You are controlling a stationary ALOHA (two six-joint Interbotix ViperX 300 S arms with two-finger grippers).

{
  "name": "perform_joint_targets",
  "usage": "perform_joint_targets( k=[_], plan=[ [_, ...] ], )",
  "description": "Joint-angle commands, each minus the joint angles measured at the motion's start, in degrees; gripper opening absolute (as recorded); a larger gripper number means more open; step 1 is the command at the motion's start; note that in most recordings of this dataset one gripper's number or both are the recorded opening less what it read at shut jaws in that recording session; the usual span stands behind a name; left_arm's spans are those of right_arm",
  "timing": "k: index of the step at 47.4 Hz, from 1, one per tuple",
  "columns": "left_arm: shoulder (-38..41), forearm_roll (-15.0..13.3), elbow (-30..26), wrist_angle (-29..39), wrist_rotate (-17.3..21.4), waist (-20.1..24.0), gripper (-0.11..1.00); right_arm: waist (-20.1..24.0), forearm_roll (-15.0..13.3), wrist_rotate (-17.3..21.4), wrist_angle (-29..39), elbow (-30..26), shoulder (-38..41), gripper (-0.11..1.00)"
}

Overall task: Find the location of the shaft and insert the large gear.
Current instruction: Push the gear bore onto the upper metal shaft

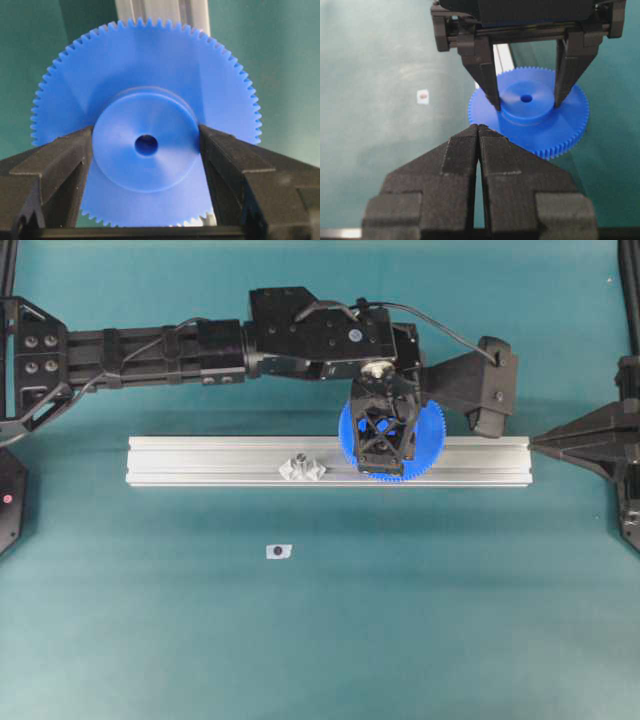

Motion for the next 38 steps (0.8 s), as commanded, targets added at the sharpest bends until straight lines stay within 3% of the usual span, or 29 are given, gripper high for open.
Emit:
perform_joint_targets(
  k=[1, 38],
  plan=[
    [-1.8, 0.4, -0.4, -0.2, 0.0, 1.4, 0.7, -0.2, 0.1, 0.4, -0.3, -0.7, 0.4, 0.01],
    [-2.0, 0.4, -0.9, 0.0, 0.3, 0.8, 0.7, -0.2, 0.1, 0.4, -0.3, -0.8, 0.3, 0.01]
  ],
)
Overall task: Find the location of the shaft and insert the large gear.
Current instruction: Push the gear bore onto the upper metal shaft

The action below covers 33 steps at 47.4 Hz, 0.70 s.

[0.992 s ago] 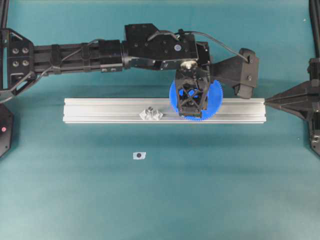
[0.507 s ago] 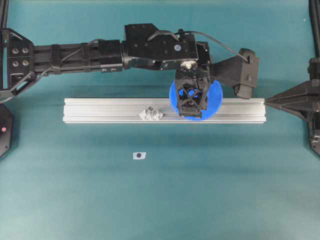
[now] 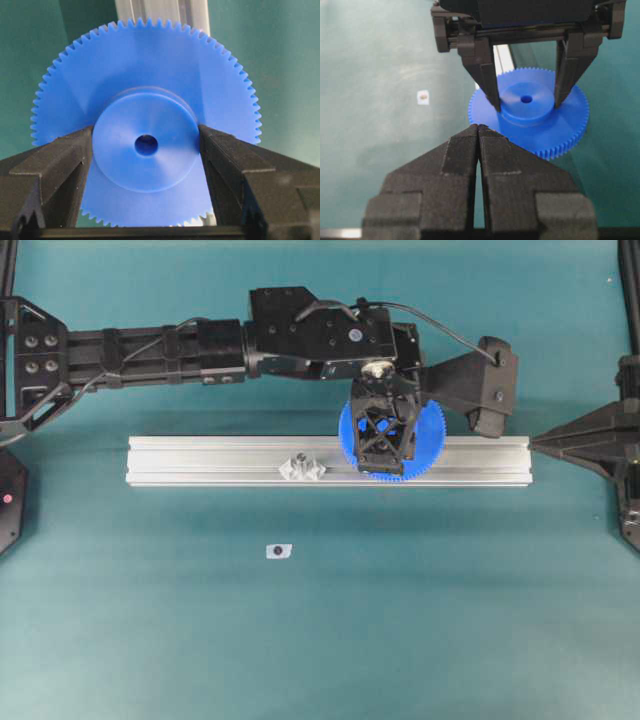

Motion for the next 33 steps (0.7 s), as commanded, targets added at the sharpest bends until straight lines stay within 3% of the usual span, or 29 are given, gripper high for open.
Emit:
perform_joint_targets(
  k=[1, 10, 16, 33],
  plan=[
    [-2.0, 0.4, -0.9, 0.0, 0.2, 0.7, 0.7, -0.2, 0.0, 0.4, -0.3, -0.8, 0.4, 0.01],
    [-2.2, 0.4, -1.4, 0.1, 0.2, 0.2, 0.71, -0.2, 0.0, 0.4, -0.3, -0.8, 0.4, 0.01],
    [-2.2, 0.4, -1.9, 0.1, 0.3, -0.1, 0.88, -0.2, 0.0, 0.4, -0.3, -0.8, 0.4, 0.01],
    [-2.4, 0.3, -3.4, 0.8, -0.3, -0.8, 0.85, -0.2, 0.0, 0.4, -0.3, -1.0, 0.4, 0.01]
  ],
)
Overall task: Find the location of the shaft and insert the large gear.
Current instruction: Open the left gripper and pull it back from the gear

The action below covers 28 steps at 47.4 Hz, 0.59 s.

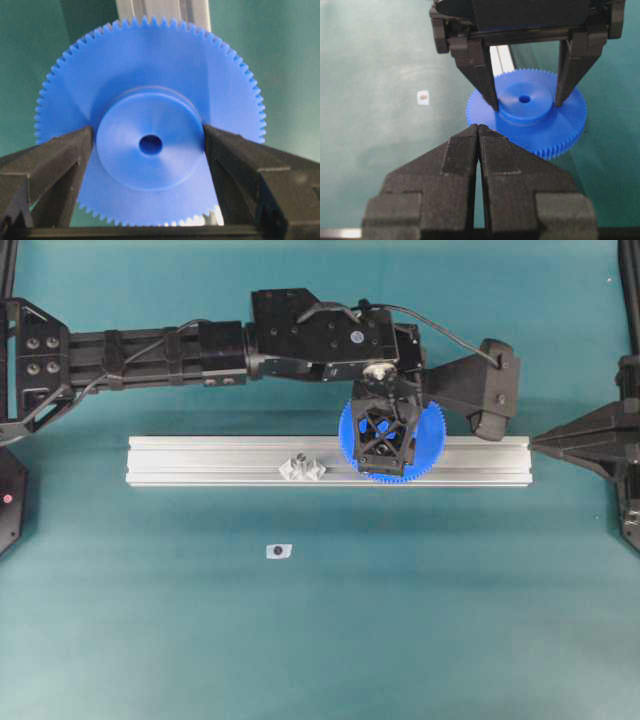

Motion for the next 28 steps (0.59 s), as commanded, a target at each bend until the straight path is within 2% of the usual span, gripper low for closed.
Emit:
perform_joint_targets(
  k=[1, 14, 28],
  plan=[
    [-2.5, 0.2, -2.4, 0.6, -0.1, -0.4, 0.85, -0.2, 0.0, 0.4, -0.3, -1.0, 0.4, 0.01],
    [-1.9, 0.4, -5.7, 3.5, 0.3, -0.5, 0.87, -0.2, 0.0, 0.4, -0.3, -1.0, 0.3, 0.01],
    [-1.5, 0.4, -6.2, 3.8, 0.1, -0.6, 0.87, -0.2, 0.0, 0.4, -0.3, -0.9, 0.3, 0.01]
  ],
)
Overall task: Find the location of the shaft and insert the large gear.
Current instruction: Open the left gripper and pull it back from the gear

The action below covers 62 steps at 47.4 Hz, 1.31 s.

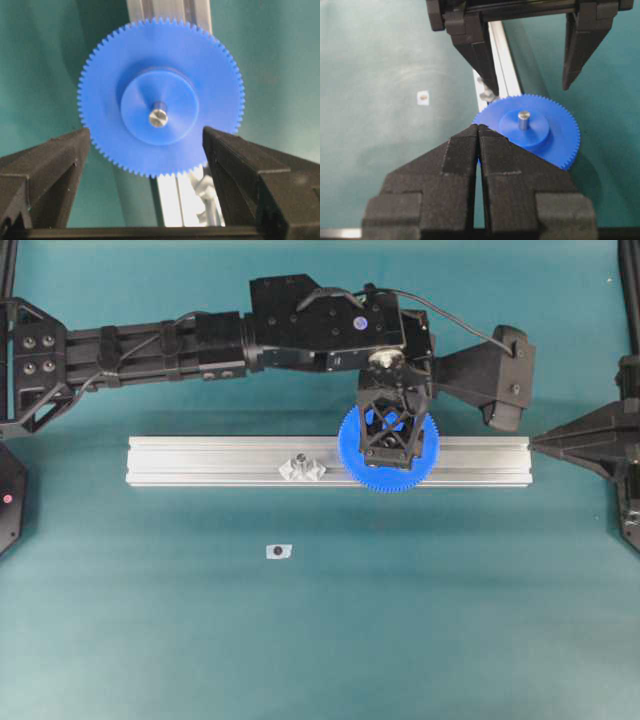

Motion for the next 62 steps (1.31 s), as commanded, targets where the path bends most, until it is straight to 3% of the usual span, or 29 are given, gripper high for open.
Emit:
perform_joint_targets(
  k=[1, 62],
  plan=[
    [-1.5, 0.3, -1.4, 0.0, 0.0, -0.3, 0.87, -0.1, 0.0, 0.4, -0.3, -0.8, 0.4, 0.01],
    [-4.4, 0.1, -1.9, 0.0, -2.4, -2.2, 0.87, -0.1, 0.0, 0.4, -0.3, -0.8, 0.4, 0.01]
  ],
)
